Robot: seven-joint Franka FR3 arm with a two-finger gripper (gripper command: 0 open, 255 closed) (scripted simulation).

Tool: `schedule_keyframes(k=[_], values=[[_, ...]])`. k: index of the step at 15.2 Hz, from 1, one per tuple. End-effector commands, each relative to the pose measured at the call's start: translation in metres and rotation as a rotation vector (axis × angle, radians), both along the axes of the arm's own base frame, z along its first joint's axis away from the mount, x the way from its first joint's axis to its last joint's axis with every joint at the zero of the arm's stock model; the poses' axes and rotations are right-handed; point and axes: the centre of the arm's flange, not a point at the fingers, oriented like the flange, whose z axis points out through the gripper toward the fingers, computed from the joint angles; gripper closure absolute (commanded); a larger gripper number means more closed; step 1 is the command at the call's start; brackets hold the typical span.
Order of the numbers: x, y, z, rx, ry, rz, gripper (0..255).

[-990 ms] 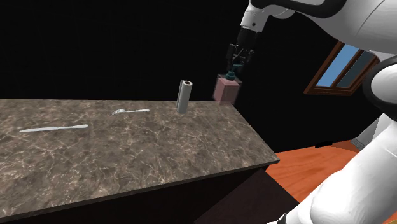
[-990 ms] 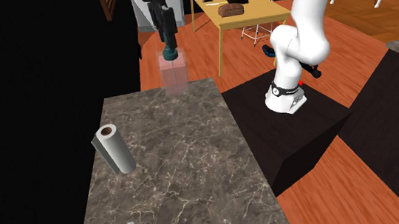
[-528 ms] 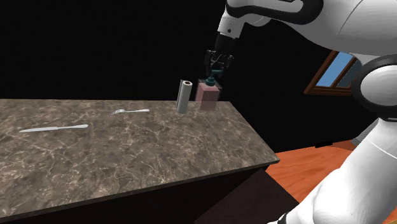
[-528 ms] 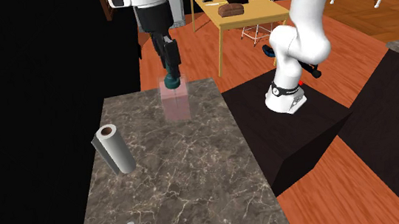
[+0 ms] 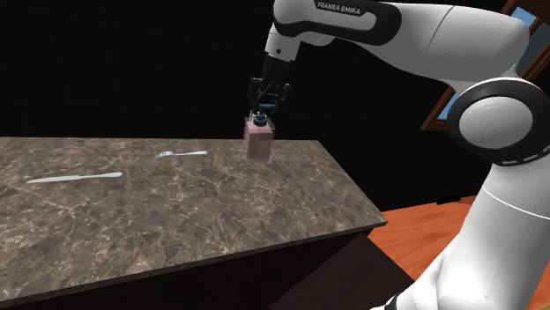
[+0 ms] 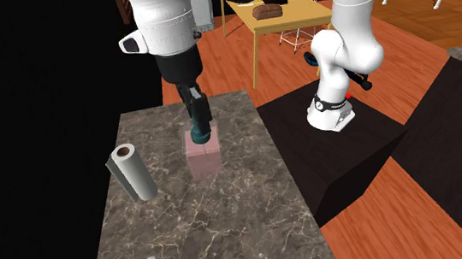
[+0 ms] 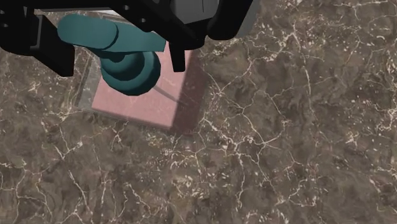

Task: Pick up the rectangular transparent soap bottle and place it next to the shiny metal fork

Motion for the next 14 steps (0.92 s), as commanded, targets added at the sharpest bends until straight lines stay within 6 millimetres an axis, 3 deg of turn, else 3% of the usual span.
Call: schedule_keyframes(k=[1, 10, 14], values=[[0.010, 0.023, -0.010, 0.000, -0.001, -0.001, 255], [0.061, 0.126, -0.059, 0.000, -0.001, -0.001, 255], [0.061, 0.126, -0.080, 0.000, -0.001, -0.001, 255]])
